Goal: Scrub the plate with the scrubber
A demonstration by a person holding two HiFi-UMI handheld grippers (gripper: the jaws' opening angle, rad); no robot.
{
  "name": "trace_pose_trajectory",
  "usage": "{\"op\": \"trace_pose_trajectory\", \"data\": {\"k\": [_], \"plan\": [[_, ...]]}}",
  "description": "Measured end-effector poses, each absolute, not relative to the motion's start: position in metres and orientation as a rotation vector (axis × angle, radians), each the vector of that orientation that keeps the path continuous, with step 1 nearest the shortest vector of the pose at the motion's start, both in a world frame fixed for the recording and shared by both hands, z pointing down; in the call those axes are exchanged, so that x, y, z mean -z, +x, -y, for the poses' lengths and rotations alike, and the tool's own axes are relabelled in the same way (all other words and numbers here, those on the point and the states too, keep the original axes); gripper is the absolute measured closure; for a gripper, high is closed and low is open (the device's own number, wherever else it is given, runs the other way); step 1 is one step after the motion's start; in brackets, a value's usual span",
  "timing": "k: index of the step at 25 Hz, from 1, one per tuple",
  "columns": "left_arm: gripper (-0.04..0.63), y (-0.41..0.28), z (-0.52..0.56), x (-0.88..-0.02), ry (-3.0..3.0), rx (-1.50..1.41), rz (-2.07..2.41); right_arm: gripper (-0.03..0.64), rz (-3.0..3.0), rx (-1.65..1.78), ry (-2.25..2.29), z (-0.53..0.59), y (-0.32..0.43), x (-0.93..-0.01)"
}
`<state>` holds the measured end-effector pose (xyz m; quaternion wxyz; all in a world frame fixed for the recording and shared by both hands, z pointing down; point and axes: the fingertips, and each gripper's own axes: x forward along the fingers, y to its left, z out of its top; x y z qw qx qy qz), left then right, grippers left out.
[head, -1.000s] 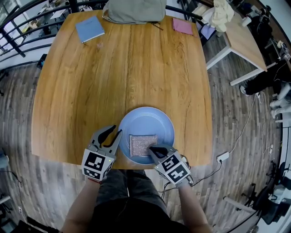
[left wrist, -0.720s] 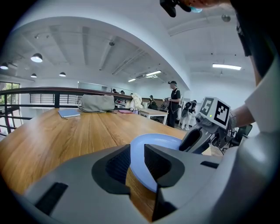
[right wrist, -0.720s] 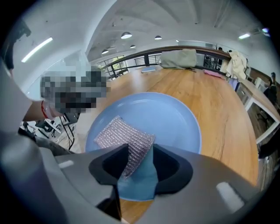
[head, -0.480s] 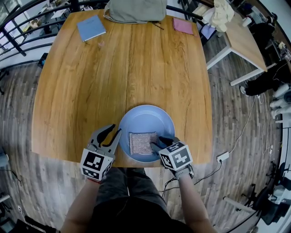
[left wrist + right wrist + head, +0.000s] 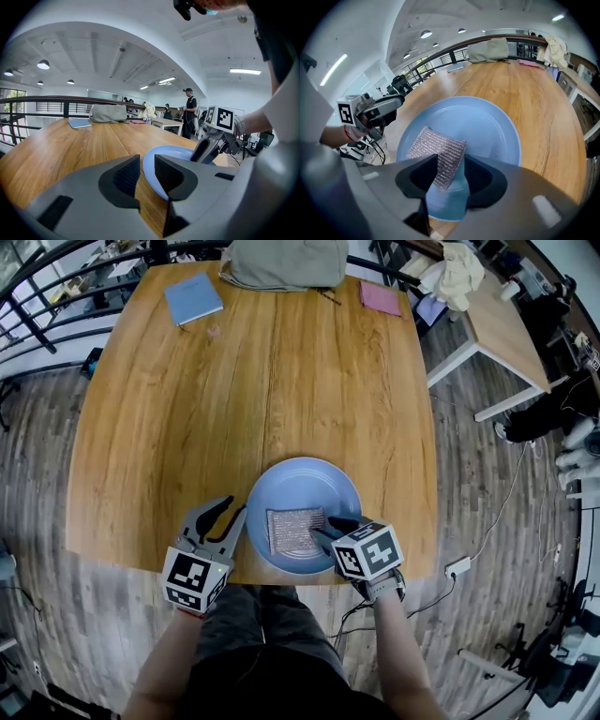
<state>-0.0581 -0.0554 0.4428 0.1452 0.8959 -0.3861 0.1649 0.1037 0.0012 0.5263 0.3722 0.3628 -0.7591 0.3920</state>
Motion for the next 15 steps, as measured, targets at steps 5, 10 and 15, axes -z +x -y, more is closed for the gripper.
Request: {"op": "trace_pose_trajectory", "data": {"k": [5, 10, 15], "plan": [[0.505, -0.068, 0.059, -0.439, 2.562, -0.453, 1.154, 0.420, 1.868, -1.021, 0.903, 0.001, 0.104, -0.539], [0.505, -0.078, 0.064, -0.434, 2.552, -0.434, 1.191, 0.427, 1.846, -0.996, 0.857, 0.003, 0.101, -0.543], [0.505, -0.082, 0.066, -0.431, 2.538, -0.417, 1.210, 0.514, 1.895, -0.925, 0.809, 0.003, 0.094, -0.540]]}}
